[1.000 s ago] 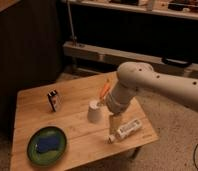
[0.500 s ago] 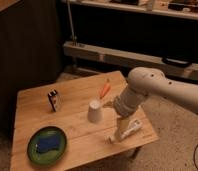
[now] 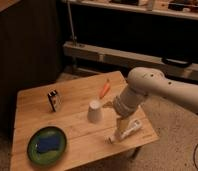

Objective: Stand the bottle upright

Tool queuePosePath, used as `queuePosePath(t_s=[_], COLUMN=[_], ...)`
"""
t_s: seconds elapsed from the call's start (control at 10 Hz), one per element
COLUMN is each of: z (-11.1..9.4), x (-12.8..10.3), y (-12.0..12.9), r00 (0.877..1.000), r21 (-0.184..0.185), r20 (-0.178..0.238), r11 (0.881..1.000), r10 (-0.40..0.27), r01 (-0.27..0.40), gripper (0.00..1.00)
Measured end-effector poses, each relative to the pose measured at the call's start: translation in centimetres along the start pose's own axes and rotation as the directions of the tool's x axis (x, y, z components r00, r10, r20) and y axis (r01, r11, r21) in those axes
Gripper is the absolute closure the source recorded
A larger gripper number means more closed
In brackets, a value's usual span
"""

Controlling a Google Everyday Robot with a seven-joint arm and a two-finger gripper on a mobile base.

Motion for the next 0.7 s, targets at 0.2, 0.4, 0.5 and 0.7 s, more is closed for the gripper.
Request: queuePosePath(t_s=[0.2, 0.4, 0.5, 0.7], z=[3.5, 6.4, 7.1, 8.2], x=[1.9, 4.0, 4.5, 4.0], y=[1.5, 3.8, 4.8, 6.8], r00=[0.999, 0.997, 0.997, 0.998], r21=[-0.028, -0.037, -0.031, -0.014], r20=[0.031, 0.07, 0.076, 0.067], r11=[1.0, 0.999, 0.999, 1.0], r10=[0.015, 0.03, 0.026, 0.01], r01=[-0.014, -0.027, -0.024, -0.009], gripper=[0.2, 0.2, 0.2, 0.2])
